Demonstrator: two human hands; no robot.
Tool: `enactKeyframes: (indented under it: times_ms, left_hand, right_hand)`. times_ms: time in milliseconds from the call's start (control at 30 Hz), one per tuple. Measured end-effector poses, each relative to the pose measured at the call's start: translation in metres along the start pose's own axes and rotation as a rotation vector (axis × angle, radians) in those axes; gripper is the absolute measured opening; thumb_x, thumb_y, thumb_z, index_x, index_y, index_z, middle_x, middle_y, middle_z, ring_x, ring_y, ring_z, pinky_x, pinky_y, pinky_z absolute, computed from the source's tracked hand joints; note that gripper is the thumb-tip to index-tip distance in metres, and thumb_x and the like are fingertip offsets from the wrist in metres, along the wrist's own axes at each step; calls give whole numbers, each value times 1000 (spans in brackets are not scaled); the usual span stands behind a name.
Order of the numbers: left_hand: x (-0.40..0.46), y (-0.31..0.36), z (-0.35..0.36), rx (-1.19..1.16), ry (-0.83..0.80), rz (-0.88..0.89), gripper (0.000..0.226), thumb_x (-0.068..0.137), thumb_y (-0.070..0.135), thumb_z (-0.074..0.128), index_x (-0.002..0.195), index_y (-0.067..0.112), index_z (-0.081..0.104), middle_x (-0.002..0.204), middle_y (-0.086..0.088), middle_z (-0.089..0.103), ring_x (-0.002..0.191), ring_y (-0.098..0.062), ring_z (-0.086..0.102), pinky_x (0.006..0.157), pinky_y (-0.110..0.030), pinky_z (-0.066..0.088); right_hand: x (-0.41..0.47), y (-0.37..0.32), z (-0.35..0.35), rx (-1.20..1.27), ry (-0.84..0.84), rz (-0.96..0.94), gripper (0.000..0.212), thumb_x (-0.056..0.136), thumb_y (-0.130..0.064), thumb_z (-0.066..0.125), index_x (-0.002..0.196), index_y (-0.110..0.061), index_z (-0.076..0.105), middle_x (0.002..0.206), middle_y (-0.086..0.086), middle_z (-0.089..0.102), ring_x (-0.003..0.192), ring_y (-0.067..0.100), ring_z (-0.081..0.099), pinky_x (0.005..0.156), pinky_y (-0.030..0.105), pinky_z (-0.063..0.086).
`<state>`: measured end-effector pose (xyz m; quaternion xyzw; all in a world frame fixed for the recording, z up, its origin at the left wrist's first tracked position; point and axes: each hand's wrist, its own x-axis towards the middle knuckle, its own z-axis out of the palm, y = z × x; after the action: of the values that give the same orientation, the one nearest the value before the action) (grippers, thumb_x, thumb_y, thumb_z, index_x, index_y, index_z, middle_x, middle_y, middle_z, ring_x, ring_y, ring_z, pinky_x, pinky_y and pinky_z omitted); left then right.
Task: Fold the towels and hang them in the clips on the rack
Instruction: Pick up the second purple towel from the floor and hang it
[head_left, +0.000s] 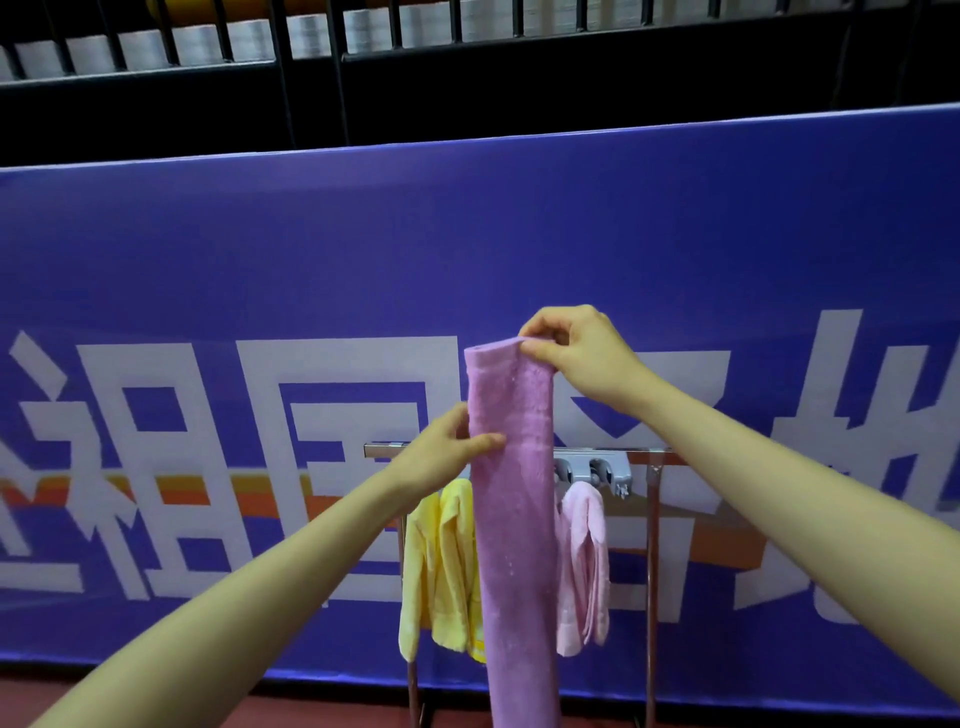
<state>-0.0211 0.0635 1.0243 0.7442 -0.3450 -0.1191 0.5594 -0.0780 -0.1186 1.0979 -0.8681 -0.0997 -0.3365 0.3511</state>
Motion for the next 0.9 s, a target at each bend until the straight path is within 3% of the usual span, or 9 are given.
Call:
enactKeyframes:
  times_ms: [233,367,533,667,767,833,900]
  left_hand:
    - [-6,-57,21,-71,-22,-59,19,93,19,59,108,15,68,104,0,72,96,-13,68,81,-20,54]
    - [-11,-89,34,-85,-95,-121,22,95,18,55,114,11,65,106,1,70,101,-13,66,85,-21,53]
    - [-7,-100,12,-140,-13,-126,20,97,19,50,108,13,66,105,-4,71,97,-15,65,84,-26,54]
    - [1,-76,-16,-137,3,-70,24,99,19,48,112,12,66,102,-1,72,87,-8,67,69,-17,53]
    - [12,-50,-38,-32,-31,-28,22,97,23,50,108,15,67,101,1,73,90,-9,68,74,-17,52]
    - [22,-31,-52,131,-62,8,17,96,26,54,100,18,69,93,7,72,83,-4,65,74,-18,50]
    - [31,-11,-63,299,-107,63,13,94,23,57,89,17,67,79,10,66,71,0,58,69,-18,46]
  right_hand:
    - [26,-6,-9,117,120,13,13,83,-16,62,76,-25,67,76,-1,68,74,13,59,76,45,54]
    - [34,-3,-14,118,189,79,15,85,-13,61,75,-23,67,74,-5,66,73,12,61,78,44,55]
    - [27,16,-21,-38,240,178,10,85,-13,59,82,-14,68,77,0,65,77,17,59,74,41,55]
    - [9,34,-20,-338,69,225,11,86,-10,59,90,-3,67,79,4,58,79,19,50,66,24,31]
    - [-4,55,-11,-486,-105,272,11,82,-6,57,86,1,65,82,13,65,78,28,53,68,33,41]
    - [-11,67,-6,-578,-238,312,12,74,-3,55,80,5,63,81,24,67,74,37,56,62,36,42]
    - [-18,72,0,-625,-357,365,11,68,-4,56,74,3,63,78,25,66,65,33,52,57,35,40]
